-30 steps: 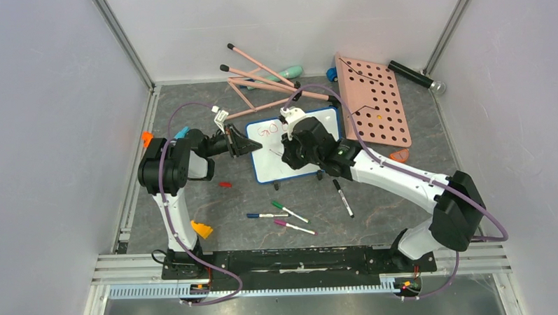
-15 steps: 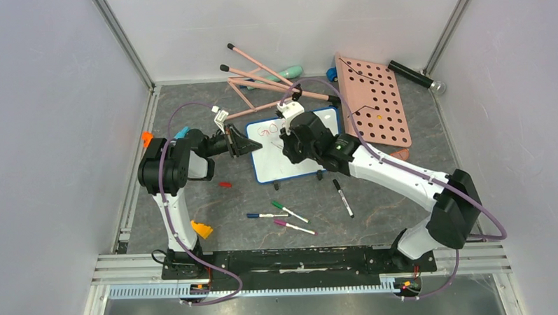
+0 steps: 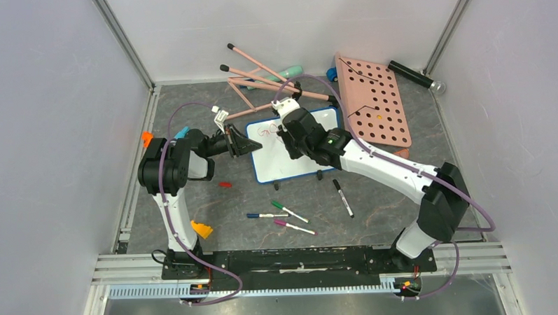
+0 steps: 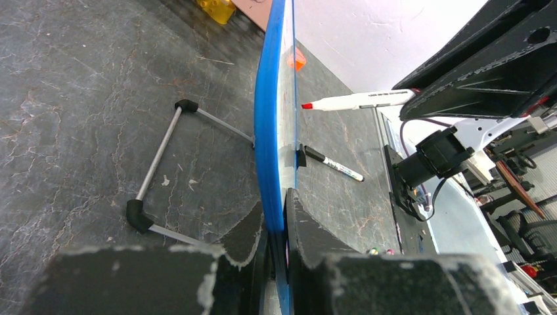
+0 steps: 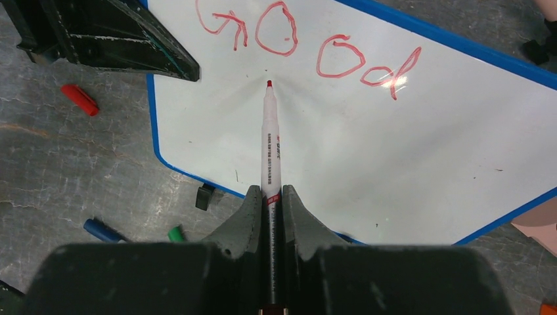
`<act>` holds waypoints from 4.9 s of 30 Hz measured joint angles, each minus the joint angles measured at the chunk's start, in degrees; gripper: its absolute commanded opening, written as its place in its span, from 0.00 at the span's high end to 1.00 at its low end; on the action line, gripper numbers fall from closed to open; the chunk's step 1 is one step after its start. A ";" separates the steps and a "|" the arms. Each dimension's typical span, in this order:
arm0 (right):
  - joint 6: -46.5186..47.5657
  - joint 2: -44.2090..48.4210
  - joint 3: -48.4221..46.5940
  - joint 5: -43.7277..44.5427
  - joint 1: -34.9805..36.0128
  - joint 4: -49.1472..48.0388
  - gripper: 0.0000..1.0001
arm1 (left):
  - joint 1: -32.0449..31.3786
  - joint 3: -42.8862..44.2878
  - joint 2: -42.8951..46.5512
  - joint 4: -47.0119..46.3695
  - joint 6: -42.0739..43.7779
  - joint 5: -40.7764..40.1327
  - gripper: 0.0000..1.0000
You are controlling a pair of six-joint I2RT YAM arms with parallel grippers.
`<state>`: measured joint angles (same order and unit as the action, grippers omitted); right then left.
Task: Write a sentence on the whiteboard
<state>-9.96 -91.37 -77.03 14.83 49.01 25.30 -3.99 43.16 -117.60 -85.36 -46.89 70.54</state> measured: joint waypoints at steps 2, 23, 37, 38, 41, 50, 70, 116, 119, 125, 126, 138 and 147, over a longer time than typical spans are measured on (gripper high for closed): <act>0.24 -0.28 0.00 0.31 0.00 0.09 1.00 | 0.00 0.00 0.00 0.00 0.00 0.00 0.98; 1.01 -2.78 -1.60 0.37 -0.35 1.42 1.00 | 0.07 0.00 0.00 0.02 -0.02 -0.11 0.98; 1.01 -2.10 -1.57 0.22 -1.57 2.19 1.00 | 0.07 0.00 0.00 0.02 -0.02 -0.20 0.98; 1.01 -2.10 -1.57 0.20 -1.57 2.19 1.00 | 0.07 0.00 0.00 0.02 -0.02 -0.20 0.98; 1.01 -2.12 -1.62 0.13 -1.57 2.19 1.00 | 0.07 0.00 0.00 0.02 -0.02 -0.17 0.98; 1.03 -2.80 -2.69 -0.44 -1.79 2.58 1.00 | 0.17 0.00 0.00 0.04 -0.02 -0.42 0.98; 1.22 -3.96 -3.54 -2.80 -1.99 0.66 1.00 | 0.37 0.00 0.00 0.04 -0.02 -0.66 0.98; 2.36 -0.35 -0.52 -0.55 -2.97 0.04 1.00 | 0.37 0.00 0.00 0.02 -0.02 -0.52 0.98; 2.47 -0.39 -0.52 -0.55 -3.21 0.09 1.00 | 0.37 0.00 0.00 0.02 -0.02 -0.55 0.98; 2.51 -0.39 -0.52 -0.57 -3.54 0.07 1.00 | 0.37 0.00 0.00 0.02 -0.02 -0.52 0.98; 2.51 -0.39 -0.50 -0.57 -3.56 0.04 1.00 | 0.37 0.00 0.00 0.02 -0.02 -0.52 0.98; 2.32 1.68 5.33 -1.90 -3.45 -2.10 1.00 | 0.37 0.00 0.00 0.04 -0.02 -0.61 0.98; 2.27 1.75 5.53 -2.12 -3.52 -2.08 1.00 | 0.37 0.00 0.00 0.04 -0.02 -0.61 0.98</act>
<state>-7.68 -89.62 -71.50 12.71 45.50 23.22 -3.62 43.16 -117.60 -85.32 -46.92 69.93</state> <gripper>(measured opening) 0.101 0.152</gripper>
